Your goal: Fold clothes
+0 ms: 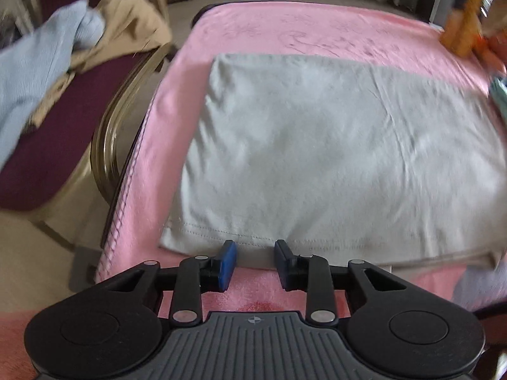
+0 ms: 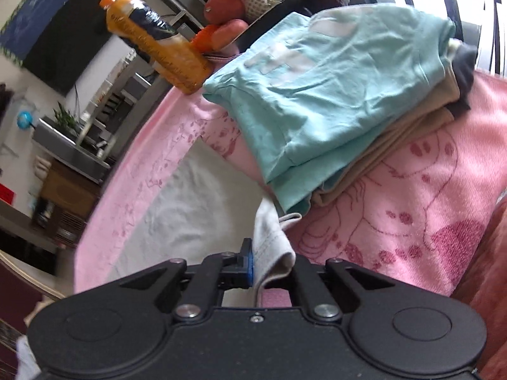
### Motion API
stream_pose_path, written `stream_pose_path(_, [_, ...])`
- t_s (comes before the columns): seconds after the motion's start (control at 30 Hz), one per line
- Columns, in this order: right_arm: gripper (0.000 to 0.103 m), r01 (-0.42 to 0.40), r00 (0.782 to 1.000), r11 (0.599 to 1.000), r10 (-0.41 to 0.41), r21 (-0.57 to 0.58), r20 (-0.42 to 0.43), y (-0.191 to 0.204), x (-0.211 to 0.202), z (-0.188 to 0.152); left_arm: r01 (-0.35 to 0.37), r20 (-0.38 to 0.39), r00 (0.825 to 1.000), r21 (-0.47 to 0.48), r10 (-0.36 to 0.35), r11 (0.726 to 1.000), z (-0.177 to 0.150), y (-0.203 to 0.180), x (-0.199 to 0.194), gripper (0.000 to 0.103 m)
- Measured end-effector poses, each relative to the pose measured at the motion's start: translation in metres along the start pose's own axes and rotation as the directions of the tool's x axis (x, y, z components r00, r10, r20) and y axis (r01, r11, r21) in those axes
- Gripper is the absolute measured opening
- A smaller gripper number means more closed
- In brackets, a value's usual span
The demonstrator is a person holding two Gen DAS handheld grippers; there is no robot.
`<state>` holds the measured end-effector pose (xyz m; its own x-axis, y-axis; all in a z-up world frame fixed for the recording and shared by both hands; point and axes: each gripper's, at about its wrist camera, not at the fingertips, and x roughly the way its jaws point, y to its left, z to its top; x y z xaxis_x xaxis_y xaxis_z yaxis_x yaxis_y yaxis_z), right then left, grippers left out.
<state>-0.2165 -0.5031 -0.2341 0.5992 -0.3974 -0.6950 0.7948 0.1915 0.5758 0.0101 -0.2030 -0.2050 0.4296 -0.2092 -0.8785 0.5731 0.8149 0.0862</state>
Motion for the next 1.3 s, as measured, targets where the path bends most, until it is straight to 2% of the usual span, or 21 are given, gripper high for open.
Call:
stream_pose_path(0.07, [0.004,0.032,0.999,0.998,-0.032,-0.044,0.009,0.008,-0.001,0.000,0.000,-0.005,1.000,0.021,0.000,1.000,0.001,0.000,-0.004,0.029])
stream_pose_path(0.13, [0.004,0.059,0.998,0.991,-0.055,-0.119,0.032,0.021,-0.005,-0.003,0.034,-0.007,0.999,0.000,-0.034,0.999,0.004,0.010,-0.015,0.031])
stream_pose_path(0.23, [0.003,0.116,0.992,0.952,-0.095,-0.282,0.087,0.053,-0.012,-0.009,0.078,0.031,0.997,-0.029,-0.077,0.997,0.006,0.031,-0.039,0.035])
stream_pose_path(0.3, [0.003,0.137,0.988,0.926,-0.101,-0.351,0.119,0.073,-0.016,-0.014,0.064,0.073,0.995,-0.023,-0.063,0.998,0.007,0.044,-0.053,0.036])
stream_pose_path(0.37, [0.003,0.138,0.986,0.902,-0.087,-0.410,0.140,0.094,-0.021,-0.021,0.047,0.112,0.993,-0.015,-0.045,0.999,0.007,0.057,-0.066,0.037])
stream_pose_path(0.5, [0.003,0.081,0.985,0.816,0.021,-0.573,0.169,0.145,-0.035,-0.053,0.001,0.157,0.988,-0.038,0.005,0.999,0.004,0.084,-0.073,0.037])
stream_pose_path(0.6, [0.003,-0.001,0.977,0.706,0.150,-0.708,0.148,0.186,-0.046,-0.090,-0.014,0.168,0.985,-0.099,0.031,0.995,0.002,0.104,-0.074,0.037])
stream_pose_path(0.67, [0.003,-0.083,0.961,0.596,0.261,-0.799,0.095,0.212,-0.053,-0.121,-0.016,0.165,0.985,-0.147,0.041,0.989,0.000,0.117,-0.074,0.037])
stream_pose_path(0.73, [0.003,-0.179,0.939,0.478,0.345,-0.860,-0.003,0.231,-0.055,-0.150,-0.016,0.152,0.987,-0.193,0.046,0.981,0.000,0.125,-0.069,0.037])
stream_pose_path(0.83, [0.003,-0.275,0.927,0.322,0.339,-0.906,-0.161,0.250,-0.040,-0.196,-0.011,0.123,0.992,-0.246,0.042,0.969,-0.001,0.135,-0.062,0.037])
stream_pose_path(0.9, [0.003,-0.305,0.934,0.276,0.275,-0.912,-0.229,0.255,-0.023,-0.219,0.000,0.115,0.993,-0.267,0.032,0.964,-0.001,0.139,-0.061,0.037])
stream_pose_path(1.0, [0.003,-0.341,0.936,0.304,0.201,-0.890,-0.290,0.253,-0.001,-0.236,0.009,0.111,0.994,-0.278,0.023,0.961,-0.002,0.141,-0.062,0.037])
stream_pose_path(1.1, [0.003,-0.354,0.933,0.343,0.194,-0.870,-0.303,0.253,-0.002,-0.237,0.018,0.115,0.993,-0.281,0.015,0.960,-0.002,0.139,-0.064,0.037])
stream_pose_path(1.3, [0.003,-0.375,0.924,0.372,0.225,-0.849,-0.310,0.253,-0.025,-0.231,0.027,0.121,0.993,-0.319,0.012,0.947,-0.002,0.144,-0.064,0.036])
